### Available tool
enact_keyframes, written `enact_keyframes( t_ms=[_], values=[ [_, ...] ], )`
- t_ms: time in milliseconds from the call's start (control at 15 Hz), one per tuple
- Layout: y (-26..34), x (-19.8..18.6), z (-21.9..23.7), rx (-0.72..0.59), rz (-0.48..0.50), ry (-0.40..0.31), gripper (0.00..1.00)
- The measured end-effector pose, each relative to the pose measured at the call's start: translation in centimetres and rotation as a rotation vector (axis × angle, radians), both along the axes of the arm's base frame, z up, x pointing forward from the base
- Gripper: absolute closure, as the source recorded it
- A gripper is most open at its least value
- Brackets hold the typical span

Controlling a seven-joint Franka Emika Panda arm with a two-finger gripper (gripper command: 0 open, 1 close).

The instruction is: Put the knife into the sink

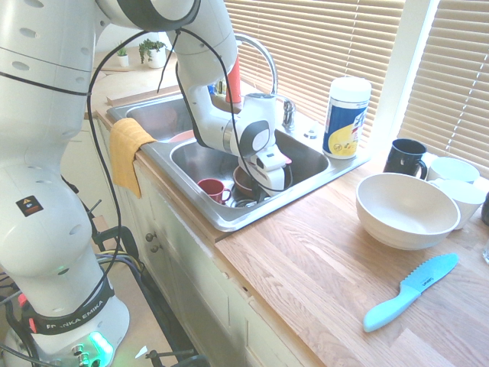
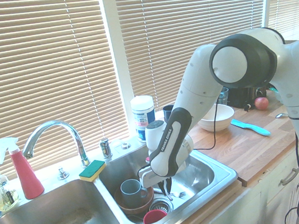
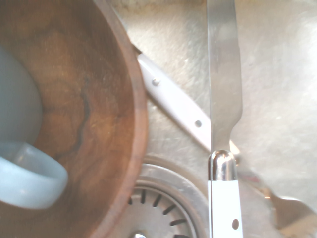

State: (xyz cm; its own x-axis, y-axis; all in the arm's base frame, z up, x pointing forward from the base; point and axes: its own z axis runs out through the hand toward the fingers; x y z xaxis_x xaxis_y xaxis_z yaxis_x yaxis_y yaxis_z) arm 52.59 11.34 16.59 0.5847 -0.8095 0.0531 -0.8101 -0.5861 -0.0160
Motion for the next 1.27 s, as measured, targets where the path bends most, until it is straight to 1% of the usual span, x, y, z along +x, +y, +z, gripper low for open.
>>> enact_keyframes(
  t_ms=[400,867,1000,1133,1267],
  values=[
    [1.2,0.3,-1.3,0.007,-0.008,0.014,0.0],
    [0.7,1.4,-0.6,0.012,-0.013,-0.007,0.0],
    [0.7,1.7,0.8,0.017,0.0,-0.023,0.0],
    [0.4,1.8,4.1,0.014,0.037,-0.031,0.0],
    [-0.2,1.0,8.3,0.007,0.072,-0.034,0.0]
  ],
)
